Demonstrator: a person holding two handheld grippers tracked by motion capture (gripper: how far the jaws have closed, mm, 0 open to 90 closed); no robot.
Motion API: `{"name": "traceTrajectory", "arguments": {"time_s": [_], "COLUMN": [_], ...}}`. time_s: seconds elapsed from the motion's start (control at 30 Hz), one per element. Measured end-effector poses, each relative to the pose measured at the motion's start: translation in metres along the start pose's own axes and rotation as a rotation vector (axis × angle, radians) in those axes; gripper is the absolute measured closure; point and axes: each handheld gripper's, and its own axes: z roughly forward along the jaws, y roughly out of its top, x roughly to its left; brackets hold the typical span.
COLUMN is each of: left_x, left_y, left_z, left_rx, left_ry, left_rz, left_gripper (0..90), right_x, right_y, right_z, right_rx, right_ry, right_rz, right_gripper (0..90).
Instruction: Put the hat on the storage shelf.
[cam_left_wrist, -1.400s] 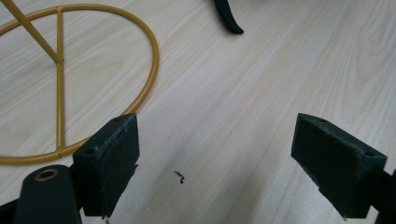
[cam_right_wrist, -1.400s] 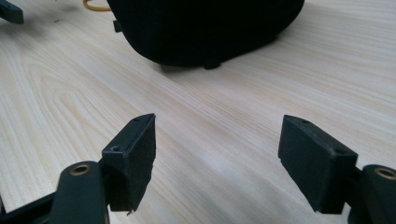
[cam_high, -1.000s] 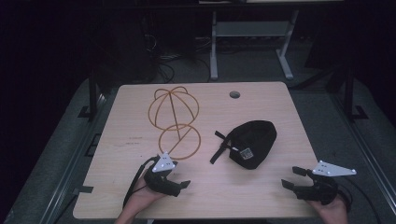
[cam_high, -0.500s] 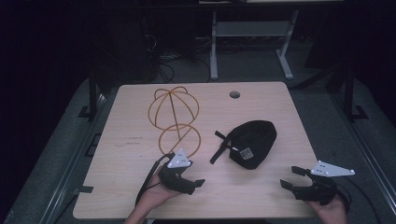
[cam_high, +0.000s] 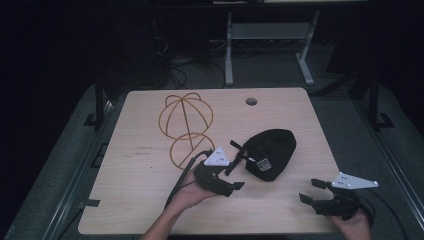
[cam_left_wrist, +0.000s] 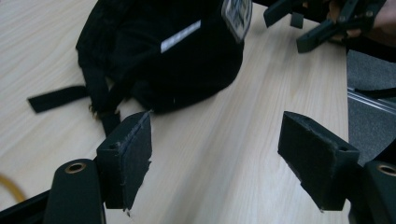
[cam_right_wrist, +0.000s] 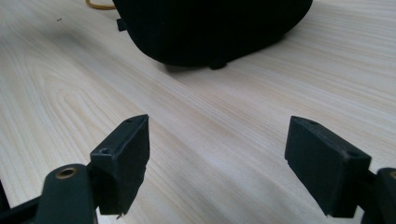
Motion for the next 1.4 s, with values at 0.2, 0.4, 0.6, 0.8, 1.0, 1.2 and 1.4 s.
{"name": "traceTrajectory", "arguments": {"time_s": [0.2,0.4,0.6,0.8,1.0,1.2,1.4], "left_x": [0.002,0.004,0.003,0.003,0.001,-0.002,-0.005], "left_y": [0.022,0.039,0.057,0.065,0.069,0.069,0.07], "left_z": [0.01,0.018,0.031,0.04,0.053,0.063,0.064], "left_rx": [0.015,0.031,0.072,0.097,0.145,0.167,0.182], "left_ry": [0.005,-0.011,-0.048,-0.065,-0.083,-0.076,-0.091], "left_rz": [0.048,0.061,0.096,0.114,0.12,0.133,0.145], "left_gripper": [25.8,29.7,40.1,44.2,47.2,52.5,65.8], "right_x": [-0.001,0.0,0.001,0.001,0.001,0.001,0.0], "right_y": [0.0,0.0,0.001,0.001,0.002,0.002,0.002], "right_z": [0.002,0.002,0.004,0.005,0.006,0.007,0.009], "right_rx": [0.008,0.011,0.014,0.017,0.022,0.012,0.0], "right_ry": [0.004,0.007,0.013,0.017,0.024,0.017,0.037], "right_rz": [0.0,-0.005,-0.022,-0.026,-0.014,0.006,0.029], "right_gripper": [21.7,22.2,22.2,22.2,22.1,18.5,19.8]}}
